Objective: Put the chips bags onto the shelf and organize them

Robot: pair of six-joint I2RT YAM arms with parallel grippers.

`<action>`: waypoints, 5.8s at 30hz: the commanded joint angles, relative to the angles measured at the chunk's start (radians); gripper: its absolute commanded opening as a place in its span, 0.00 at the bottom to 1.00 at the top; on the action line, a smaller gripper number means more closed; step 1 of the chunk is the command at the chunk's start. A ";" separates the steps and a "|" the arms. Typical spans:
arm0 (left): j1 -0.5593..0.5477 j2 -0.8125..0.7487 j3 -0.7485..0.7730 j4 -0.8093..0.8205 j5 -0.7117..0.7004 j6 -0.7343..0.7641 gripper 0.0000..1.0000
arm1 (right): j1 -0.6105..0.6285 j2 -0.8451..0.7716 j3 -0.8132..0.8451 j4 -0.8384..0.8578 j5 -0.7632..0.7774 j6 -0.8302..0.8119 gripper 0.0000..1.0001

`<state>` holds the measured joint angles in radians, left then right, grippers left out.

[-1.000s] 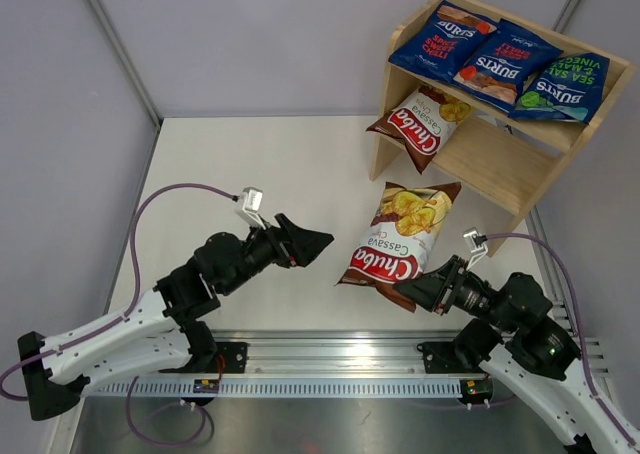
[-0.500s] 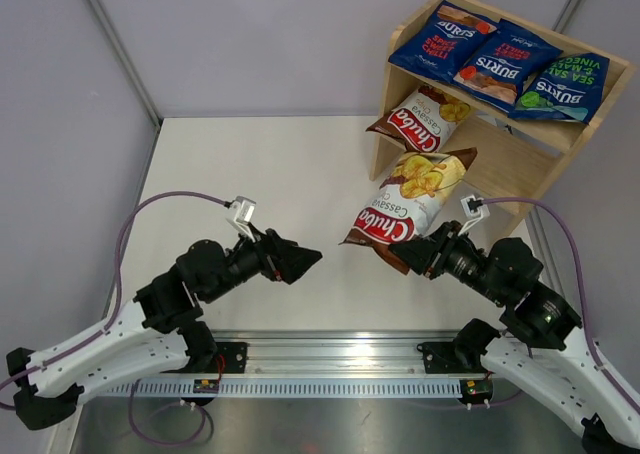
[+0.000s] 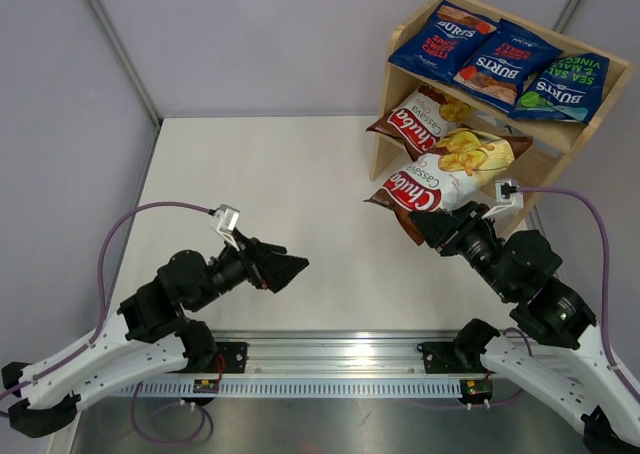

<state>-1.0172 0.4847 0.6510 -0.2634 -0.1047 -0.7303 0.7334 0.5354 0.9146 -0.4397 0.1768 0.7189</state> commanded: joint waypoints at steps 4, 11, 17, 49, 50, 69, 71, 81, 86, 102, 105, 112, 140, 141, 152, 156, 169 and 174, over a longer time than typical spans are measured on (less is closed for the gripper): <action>0.003 -0.020 -0.008 0.039 0.065 0.019 0.99 | 0.006 -0.054 0.043 -0.063 0.158 -0.021 0.00; 0.002 -0.003 -0.025 0.076 0.177 0.037 0.99 | 0.006 -0.138 0.030 -0.143 0.242 -0.082 0.00; 0.000 0.049 -0.034 0.130 0.255 0.055 0.99 | 0.006 -0.017 0.079 -0.175 0.147 -0.099 0.00; 0.000 0.160 -0.073 0.332 0.301 0.074 0.99 | 0.004 -0.126 0.086 -0.283 -0.242 -0.081 0.00; 0.000 0.166 -0.068 0.339 0.292 0.080 0.99 | 0.004 -0.132 0.081 -0.280 -0.278 -0.081 0.00; 0.172 0.324 -0.076 0.967 0.687 -0.124 0.99 | 0.006 -0.256 -0.075 0.116 -1.069 -0.196 0.01; 0.172 0.345 -0.068 1.048 0.738 -0.167 0.99 | 0.006 -0.236 -0.083 0.130 -1.088 -0.206 0.01; 0.161 0.437 -0.036 1.029 0.718 -0.213 0.99 | 0.006 -0.193 -0.154 0.338 -1.221 -0.159 0.01; 0.138 0.468 -0.048 1.234 0.753 -0.297 0.96 | 0.006 -0.154 -0.189 0.332 -1.235 -0.171 0.01; 0.117 0.250 -0.068 1.000 0.484 -0.172 0.09 | 0.004 -0.268 -0.138 0.022 -0.683 -0.198 0.96; 0.115 0.212 -0.071 0.969 0.369 -0.187 0.06 | 0.006 -0.342 -0.221 0.131 -0.570 -0.044 0.99; 0.103 0.226 -0.097 1.070 0.128 -0.313 0.05 | 0.006 -0.396 -0.548 0.731 -0.586 0.256 1.00; -0.096 0.486 -0.053 1.369 -0.198 -0.172 0.00 | 0.023 -0.057 -0.664 1.447 -0.330 0.246 1.00; -0.100 0.503 -0.054 1.374 -0.196 -0.181 0.00 | 0.023 -0.066 -0.671 1.446 -0.314 0.243 0.99; -0.123 0.480 -0.068 1.276 -0.239 -0.152 0.18 | 0.023 -0.143 -0.695 1.331 -0.321 0.211 0.43; -0.112 0.437 -0.109 1.267 -0.262 -0.142 0.74 | 0.023 -0.228 -0.737 1.288 -0.298 0.220 0.27; -0.017 0.018 -0.123 0.548 -0.466 -0.086 0.99 | 0.021 -0.479 -0.796 0.977 0.041 0.258 0.20; -0.015 -0.112 -0.120 0.374 -0.475 -0.040 0.99 | 0.023 -0.470 -0.816 1.024 0.170 0.271 0.20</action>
<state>-1.0355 0.4194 0.5301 0.2771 -0.5190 -0.8326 0.7467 0.0643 0.0956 0.5240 0.2005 0.9745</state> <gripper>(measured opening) 0.988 0.369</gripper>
